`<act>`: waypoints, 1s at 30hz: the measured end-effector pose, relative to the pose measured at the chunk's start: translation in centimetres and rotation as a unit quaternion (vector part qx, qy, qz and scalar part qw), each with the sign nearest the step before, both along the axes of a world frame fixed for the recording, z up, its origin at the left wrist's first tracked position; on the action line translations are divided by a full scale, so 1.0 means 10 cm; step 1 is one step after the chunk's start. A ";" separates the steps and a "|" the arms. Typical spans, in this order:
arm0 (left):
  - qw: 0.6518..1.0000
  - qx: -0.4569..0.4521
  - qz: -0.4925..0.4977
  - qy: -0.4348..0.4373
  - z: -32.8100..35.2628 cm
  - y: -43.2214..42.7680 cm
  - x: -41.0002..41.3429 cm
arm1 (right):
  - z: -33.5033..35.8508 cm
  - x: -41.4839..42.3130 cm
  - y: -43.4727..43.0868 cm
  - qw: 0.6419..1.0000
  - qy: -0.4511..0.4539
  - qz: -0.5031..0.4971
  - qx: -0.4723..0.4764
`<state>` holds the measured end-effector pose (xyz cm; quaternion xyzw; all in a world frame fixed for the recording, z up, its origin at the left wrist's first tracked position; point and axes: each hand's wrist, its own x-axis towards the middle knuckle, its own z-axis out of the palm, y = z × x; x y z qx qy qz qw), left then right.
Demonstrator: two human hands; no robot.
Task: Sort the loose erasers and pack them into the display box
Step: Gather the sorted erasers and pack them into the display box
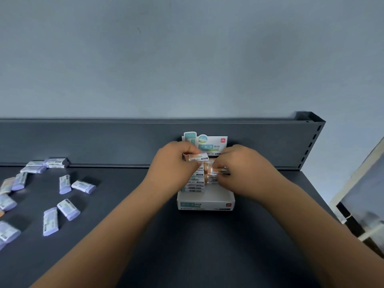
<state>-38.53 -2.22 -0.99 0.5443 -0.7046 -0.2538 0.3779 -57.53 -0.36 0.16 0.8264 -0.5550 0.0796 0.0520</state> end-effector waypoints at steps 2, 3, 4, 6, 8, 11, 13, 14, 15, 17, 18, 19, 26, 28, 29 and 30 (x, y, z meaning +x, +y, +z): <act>1.000 -0.009 0.002 0.000 -0.03 -0.03 -0.01 | -0.02 0.01 -0.02 1.000 -0.005 0.003 -0.007; 1.000 -0.011 0.002 0.001 -0.03 -0.04 -0.02 | -0.04 0.02 -0.03 1.000 -0.010 0.004 -0.010; 1.000 -0.011 0.001 0.001 -0.04 -0.04 -0.03 | -0.06 0.02 -0.05 1.000 -0.014 0.004 -0.012; 1.000 -0.010 0.003 -0.004 -0.04 -0.06 -0.03 | -0.10 0.03 -0.09 1.000 -0.016 0.010 -0.016; 1.000 -0.007 0.003 0.000 -0.02 -0.06 -0.02 | -0.14 0.04 -0.11 1.000 -0.019 0.014 -0.014; 1.000 0.002 0.001 0.010 -0.01 -0.05 0.00 | -0.18 0.04 -0.10 0.999 -0.023 0.009 -0.030; 1.000 0.005 0.002 0.009 -0.03 -0.05 0.01 | -0.21 0.03 -0.09 0.999 -0.021 0.001 -0.045; 1.000 0.005 0.002 0.008 -0.03 -0.06 0.01 | -0.23 0.03 -0.09 0.999 -0.019 -0.001 -0.050; 1.000 0.008 0.002 0.010 -0.03 -0.06 0.01 | -0.24 0.03 -0.08 0.998 -0.018 -0.001 -0.053; 1.000 0.013 0.004 0.022 -0.03 -0.05 0.00 | -0.25 0.05 -0.08 0.998 -0.019 0.001 -0.058; 0.999 0.013 0.005 0.029 -0.03 -0.04 0.00 | -0.25 0.05 -0.07 0.998 -0.019 0.002 -0.062; 0.999 0.011 0.006 0.036 -0.03 -0.03 0.00 | -0.24 0.05 -0.07 0.998 -0.020 0.001 -0.068; 0.999 -0.004 0.006 0.041 -0.01 0.02 0.00 | -0.11 -0.02 0.01 0.989 -0.119 -0.040 -0.080; 0.999 -0.002 -0.002 0.040 0.00 0.03 -0.02 | -0.05 -0.04 0.02 0.981 -0.177 -0.032 -0.072; 0.999 -0.001 -0.008 0.039 0.00 0.04 -0.04 | -0.02 -0.06 0.02 0.977 -0.202 -0.025 -0.059; 0.999 -0.002 -0.015 0.036 0.00 0.05 -0.07 | 0.02 -0.08 0.03 0.975 -0.216 -0.014 -0.044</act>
